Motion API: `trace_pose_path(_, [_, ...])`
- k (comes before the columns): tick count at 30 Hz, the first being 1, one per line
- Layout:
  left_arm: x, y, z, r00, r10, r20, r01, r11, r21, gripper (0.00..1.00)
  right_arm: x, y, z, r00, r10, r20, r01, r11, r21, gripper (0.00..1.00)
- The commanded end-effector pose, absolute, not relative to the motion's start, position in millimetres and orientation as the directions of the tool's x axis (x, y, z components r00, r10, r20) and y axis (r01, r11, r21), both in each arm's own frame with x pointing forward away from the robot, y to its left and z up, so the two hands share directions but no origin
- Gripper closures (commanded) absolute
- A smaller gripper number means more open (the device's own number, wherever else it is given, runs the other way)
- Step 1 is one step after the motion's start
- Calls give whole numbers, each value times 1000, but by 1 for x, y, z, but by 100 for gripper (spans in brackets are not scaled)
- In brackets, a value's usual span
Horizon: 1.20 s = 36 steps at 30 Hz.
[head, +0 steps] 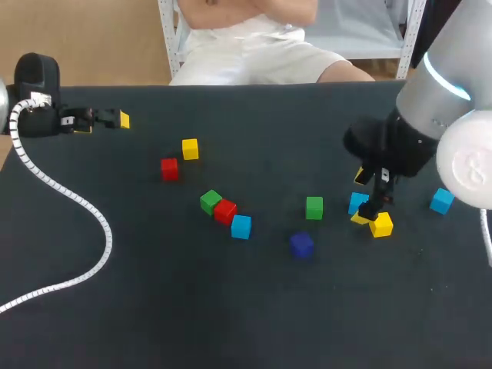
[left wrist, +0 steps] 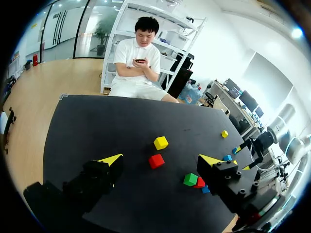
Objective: Place the blue cubes, place green cubes on the blue cubes, place the yellow cubes on the green cubes, then place the red cubes on the yellow cubes, and place purple cube on the red cubes.
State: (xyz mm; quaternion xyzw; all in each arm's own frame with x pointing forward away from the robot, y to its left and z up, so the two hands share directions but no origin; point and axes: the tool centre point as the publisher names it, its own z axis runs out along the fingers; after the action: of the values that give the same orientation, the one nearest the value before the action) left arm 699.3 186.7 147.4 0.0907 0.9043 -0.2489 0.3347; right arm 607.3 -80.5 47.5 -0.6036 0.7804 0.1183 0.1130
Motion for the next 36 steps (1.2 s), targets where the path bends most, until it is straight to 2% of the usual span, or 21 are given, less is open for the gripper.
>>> trace_pose_path(1, [700,185,149,-764,-1,-645,324,864,-385,0,631,-89,37,-251,-909,-333,-968,238,80,0])
trace_pose_path(12, [700,185,149,-764,-1,-645,324,864,-385,0,654,-95,23,-281,-919,-276,-957,248,151,0])
trace_pose_path(25, [700,185,149,-764,-1,-645,324,864,-385,0,633,-112,18,-262,-935,-239,-960,227,166,0])
trace_pose_path(36, [700,185,149,-764,-1,-645,324,864,-385,0,629,-97,6,-222,-953,-207,-967,188,172,0])
